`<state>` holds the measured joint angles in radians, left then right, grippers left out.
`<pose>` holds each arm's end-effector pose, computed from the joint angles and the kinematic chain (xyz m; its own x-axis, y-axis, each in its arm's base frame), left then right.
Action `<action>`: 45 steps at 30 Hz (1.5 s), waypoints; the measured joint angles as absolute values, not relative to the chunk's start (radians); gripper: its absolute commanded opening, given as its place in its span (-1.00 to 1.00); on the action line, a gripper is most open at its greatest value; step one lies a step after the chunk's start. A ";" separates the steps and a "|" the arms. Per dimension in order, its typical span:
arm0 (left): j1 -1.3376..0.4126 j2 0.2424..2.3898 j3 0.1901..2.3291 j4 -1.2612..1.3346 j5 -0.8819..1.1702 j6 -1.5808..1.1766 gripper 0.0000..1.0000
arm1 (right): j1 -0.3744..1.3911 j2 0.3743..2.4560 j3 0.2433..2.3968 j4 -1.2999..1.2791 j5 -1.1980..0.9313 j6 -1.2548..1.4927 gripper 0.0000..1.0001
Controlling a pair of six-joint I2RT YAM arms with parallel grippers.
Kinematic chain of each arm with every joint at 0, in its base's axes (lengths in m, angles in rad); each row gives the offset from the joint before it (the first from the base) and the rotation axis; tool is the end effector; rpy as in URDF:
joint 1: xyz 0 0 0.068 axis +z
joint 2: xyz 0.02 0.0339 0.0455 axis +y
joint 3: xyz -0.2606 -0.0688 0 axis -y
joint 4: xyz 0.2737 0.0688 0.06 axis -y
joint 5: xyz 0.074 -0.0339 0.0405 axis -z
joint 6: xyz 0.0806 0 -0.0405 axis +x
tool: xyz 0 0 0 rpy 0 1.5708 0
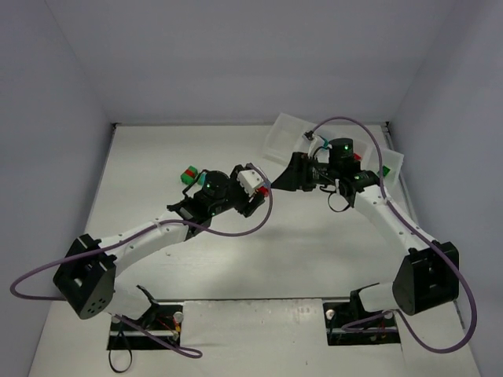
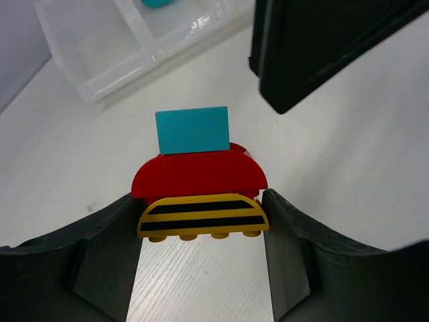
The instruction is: Sort the legos into containers by color
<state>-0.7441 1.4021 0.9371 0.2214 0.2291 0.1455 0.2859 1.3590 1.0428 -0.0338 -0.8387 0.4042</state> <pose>0.2788 -0.2815 0.2645 -0.0564 0.2439 -0.9682 0.8388 0.5375 0.0865 0.3324 0.1602 0.2963 -0.6402 0.0858 -0.7634 -0.6602 0.4465 0.6039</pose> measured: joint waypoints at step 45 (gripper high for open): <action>-0.743 1.258 0.801 0.311 0.344 0.238 0.72 | 0.393 1.441 1.071 0.061 -0.887 0.454 -1.00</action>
